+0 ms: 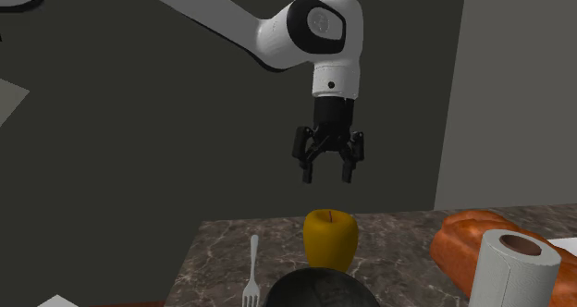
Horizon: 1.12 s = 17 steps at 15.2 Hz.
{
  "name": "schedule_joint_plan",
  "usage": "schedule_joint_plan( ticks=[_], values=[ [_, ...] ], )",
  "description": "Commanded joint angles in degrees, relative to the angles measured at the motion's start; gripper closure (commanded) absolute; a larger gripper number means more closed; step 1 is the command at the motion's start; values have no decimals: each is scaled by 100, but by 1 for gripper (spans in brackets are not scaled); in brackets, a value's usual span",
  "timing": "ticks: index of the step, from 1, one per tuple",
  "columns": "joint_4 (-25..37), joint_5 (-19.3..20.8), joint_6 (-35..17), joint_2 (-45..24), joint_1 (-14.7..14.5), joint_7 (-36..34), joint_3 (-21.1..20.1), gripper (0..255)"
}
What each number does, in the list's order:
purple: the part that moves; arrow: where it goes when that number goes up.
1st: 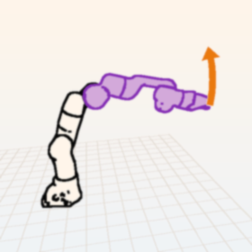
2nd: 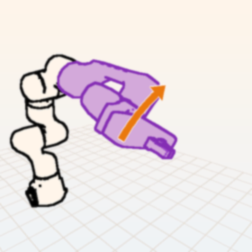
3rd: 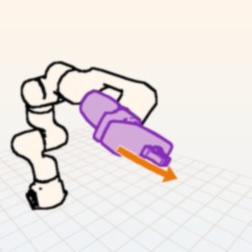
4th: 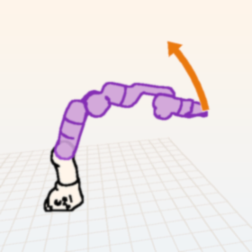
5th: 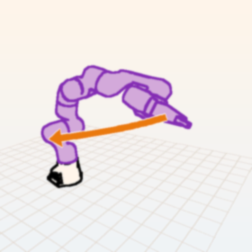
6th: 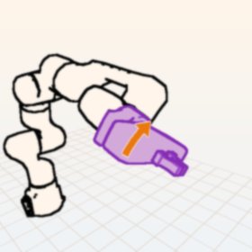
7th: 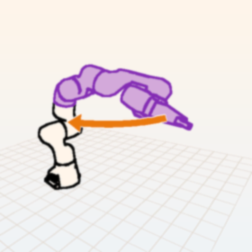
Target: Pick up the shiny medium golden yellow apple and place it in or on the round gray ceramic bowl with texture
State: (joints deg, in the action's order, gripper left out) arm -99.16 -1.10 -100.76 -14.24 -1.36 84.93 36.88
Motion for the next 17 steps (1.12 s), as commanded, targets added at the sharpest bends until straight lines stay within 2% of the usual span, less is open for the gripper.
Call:
schedule_joint_plan(
  ticks=[1,8,16,17],
  values=[
    [241,-143,2,-320,117,264,-41,0],
    [-317,-163,-576,-344,118,279,-57,0],
    [-317,-163,-576,-344,118,279,-57,0],
    [-317,-163,-576,-344,118,279,-57,255]
  ],
)
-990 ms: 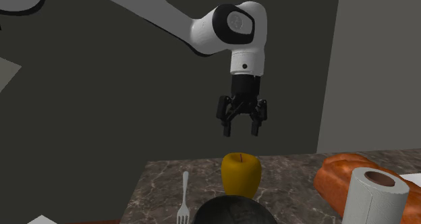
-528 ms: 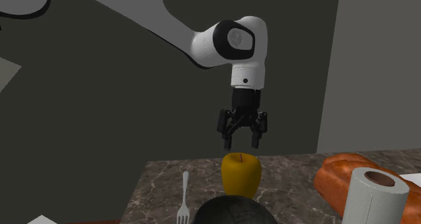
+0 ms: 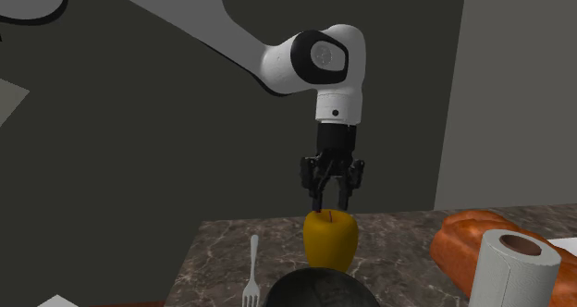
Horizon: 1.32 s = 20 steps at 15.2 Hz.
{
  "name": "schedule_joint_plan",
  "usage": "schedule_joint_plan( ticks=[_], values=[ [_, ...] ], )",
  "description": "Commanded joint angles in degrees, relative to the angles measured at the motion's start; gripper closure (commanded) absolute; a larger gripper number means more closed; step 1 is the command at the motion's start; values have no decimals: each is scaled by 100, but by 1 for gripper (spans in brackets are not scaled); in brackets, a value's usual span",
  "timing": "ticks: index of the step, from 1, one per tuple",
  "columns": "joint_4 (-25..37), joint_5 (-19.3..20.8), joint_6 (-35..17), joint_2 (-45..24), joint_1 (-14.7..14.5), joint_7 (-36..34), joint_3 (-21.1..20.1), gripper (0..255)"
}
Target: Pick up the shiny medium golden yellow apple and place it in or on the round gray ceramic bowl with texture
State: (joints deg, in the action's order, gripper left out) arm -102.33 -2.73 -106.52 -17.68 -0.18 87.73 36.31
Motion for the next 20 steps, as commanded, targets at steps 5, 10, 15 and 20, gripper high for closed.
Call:
schedule_joint_plan(
  ticks=[5,10,15,20],
  values=[
    [0,0,-1,0,0,0,0,255],
    [44,17,68,28,-5,-5,7,255],
    [292,88,415,148,-24,-20,36,255],
    [577,142,772,237,-32,-22,59,255]
  ],
)
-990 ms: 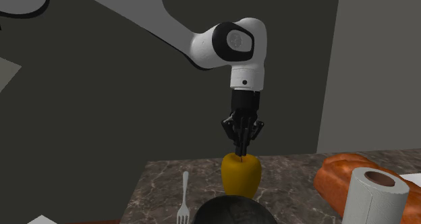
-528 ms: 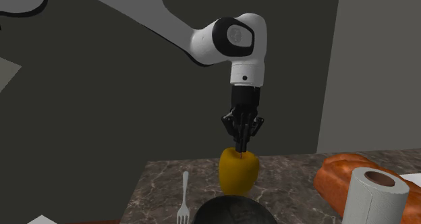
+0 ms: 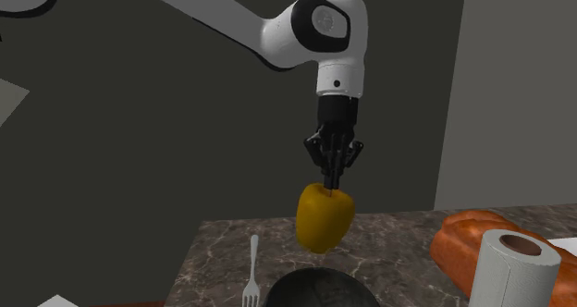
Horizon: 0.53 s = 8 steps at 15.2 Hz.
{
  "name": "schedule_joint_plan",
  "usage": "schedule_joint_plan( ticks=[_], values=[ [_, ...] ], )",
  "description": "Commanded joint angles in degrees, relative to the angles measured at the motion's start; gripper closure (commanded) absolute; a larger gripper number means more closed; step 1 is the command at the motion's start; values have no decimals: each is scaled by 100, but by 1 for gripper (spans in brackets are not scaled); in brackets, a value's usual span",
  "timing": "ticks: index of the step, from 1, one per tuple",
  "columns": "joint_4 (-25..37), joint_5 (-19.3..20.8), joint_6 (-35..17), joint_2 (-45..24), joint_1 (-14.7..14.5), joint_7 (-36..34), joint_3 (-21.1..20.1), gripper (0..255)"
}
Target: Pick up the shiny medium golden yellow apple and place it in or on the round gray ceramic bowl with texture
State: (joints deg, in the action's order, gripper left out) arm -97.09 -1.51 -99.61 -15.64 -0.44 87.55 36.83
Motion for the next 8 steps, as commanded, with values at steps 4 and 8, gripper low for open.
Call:
schedule_joint_plan(
  ticks=[4,8],
  values=[
    [308,48,374,79,-3,4,22,255],
    [591,63,673,102,8,22,34,255]
  ],
)
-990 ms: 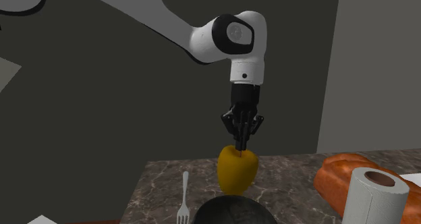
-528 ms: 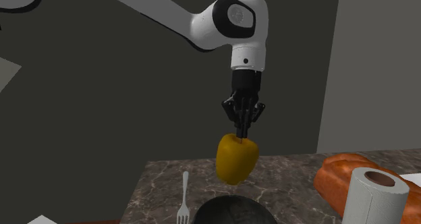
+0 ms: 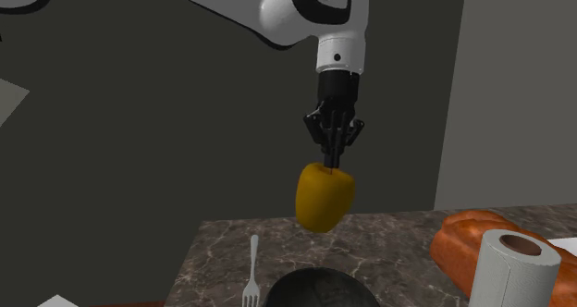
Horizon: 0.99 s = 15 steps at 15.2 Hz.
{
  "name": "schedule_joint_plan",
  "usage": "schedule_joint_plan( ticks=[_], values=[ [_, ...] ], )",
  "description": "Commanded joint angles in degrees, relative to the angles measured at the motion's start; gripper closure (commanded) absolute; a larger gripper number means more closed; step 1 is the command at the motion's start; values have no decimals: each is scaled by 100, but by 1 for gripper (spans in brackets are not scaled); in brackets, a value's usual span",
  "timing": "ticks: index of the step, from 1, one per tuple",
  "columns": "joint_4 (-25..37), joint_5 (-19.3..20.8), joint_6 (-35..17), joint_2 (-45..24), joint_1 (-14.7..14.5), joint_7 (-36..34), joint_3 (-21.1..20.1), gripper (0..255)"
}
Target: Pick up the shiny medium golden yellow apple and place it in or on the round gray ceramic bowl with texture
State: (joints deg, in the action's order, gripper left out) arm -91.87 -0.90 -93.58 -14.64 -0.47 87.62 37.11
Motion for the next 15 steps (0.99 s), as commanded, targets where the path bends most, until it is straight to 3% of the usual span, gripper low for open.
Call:
schedule_joint_plan(
  ticks=[1,13,15],
  values=[
    [144,4,146,3,15,21,9,255],
    [1212,-48,1107,-111,130,144,43,255],
    [1092,62,1139,76,106,174,79,255]
  ],
)
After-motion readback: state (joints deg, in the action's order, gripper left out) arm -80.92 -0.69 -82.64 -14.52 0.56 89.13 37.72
